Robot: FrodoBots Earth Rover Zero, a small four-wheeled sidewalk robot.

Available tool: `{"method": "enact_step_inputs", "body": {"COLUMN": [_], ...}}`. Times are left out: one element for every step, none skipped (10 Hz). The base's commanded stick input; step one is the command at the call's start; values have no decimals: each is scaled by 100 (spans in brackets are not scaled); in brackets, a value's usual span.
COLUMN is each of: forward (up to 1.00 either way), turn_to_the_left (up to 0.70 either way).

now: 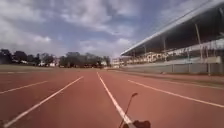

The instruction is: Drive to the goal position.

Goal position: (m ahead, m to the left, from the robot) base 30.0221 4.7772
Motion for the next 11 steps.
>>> {"method": "enact_step_inputs", "body": {"forward": [70,70,70,70,70,70,70,70,70,70,70], "turn_to_the_left": [0,0,0,0,0,-5,-15,-32,-35,-35,-35]}}
